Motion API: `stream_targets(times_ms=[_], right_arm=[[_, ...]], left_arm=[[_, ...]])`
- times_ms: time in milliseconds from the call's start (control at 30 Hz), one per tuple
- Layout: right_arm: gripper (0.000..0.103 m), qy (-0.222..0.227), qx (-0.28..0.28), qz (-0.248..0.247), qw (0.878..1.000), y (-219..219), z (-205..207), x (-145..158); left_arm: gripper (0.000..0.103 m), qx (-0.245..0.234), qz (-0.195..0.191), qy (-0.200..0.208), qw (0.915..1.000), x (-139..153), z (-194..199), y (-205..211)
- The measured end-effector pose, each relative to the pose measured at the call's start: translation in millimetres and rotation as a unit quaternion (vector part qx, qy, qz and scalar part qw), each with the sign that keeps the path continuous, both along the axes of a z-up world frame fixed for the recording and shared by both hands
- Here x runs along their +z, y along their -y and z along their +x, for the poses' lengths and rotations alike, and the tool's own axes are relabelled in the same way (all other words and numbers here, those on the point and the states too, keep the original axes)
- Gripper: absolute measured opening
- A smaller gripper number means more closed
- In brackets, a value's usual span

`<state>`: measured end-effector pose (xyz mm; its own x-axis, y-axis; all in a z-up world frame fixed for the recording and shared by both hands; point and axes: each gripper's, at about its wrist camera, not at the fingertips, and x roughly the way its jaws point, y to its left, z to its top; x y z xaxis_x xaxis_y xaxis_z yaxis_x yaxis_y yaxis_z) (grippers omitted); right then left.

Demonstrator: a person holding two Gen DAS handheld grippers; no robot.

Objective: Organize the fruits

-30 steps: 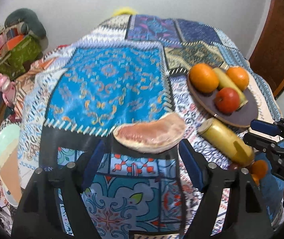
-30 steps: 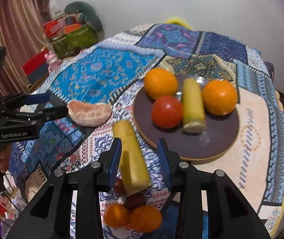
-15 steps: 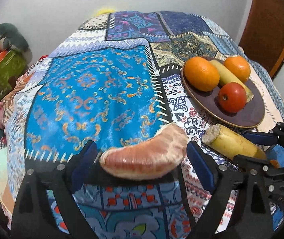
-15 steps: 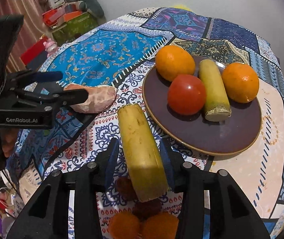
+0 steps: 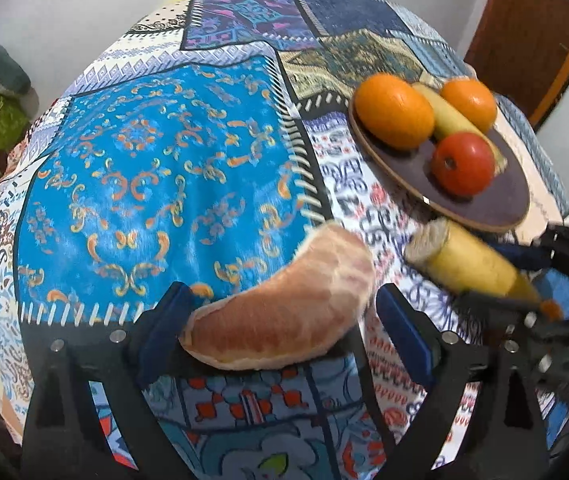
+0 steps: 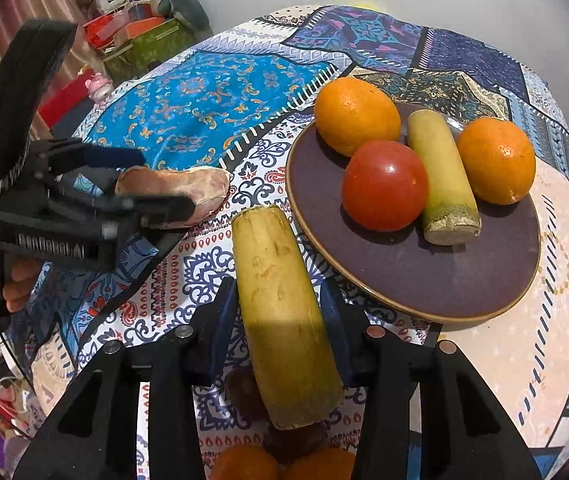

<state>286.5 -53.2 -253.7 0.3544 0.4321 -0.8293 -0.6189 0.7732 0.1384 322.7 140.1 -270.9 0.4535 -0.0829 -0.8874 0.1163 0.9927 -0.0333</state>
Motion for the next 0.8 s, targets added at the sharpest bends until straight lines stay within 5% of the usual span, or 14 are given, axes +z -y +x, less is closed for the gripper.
stream_targets(times_ms=[100, 233, 467, 600, 800], right_arm=[[0.036, 0.003, 0.000, 0.004, 1.000, 1.8, -2.3, 3.2], [0.035, 0.012, -0.001, 0.012, 1.000, 6.5, -6.3, 12.2], [0.035, 0.033, -0.008, 0.028, 0.999, 23.6, -17.7, 35.0], [0.034, 0.038, -0.021, 0.037, 0.998, 36.5, -19.9, 44.5], [0.034, 0.052, -0.041, 0.060, 0.996, 56.2, -17.7, 60.1]], left_arm=[[0.093, 0.001, -0.002, -0.001, 1.0000, -0.4, -10.0, 3.8], [0.074, 0.016, -0.004, 0.004, 0.9999, 2.2, -21.5, 6.4], [0.064, 0.037, 0.012, 0.023, 0.9990, 5.7, -40.2, 19.2], [0.048, 0.019, -0.009, 0.003, 0.9998, 7.2, -49.2, 27.0], [0.048, 0.020, -0.001, -0.011, 0.9997, 4.9, -46.4, 35.8]])
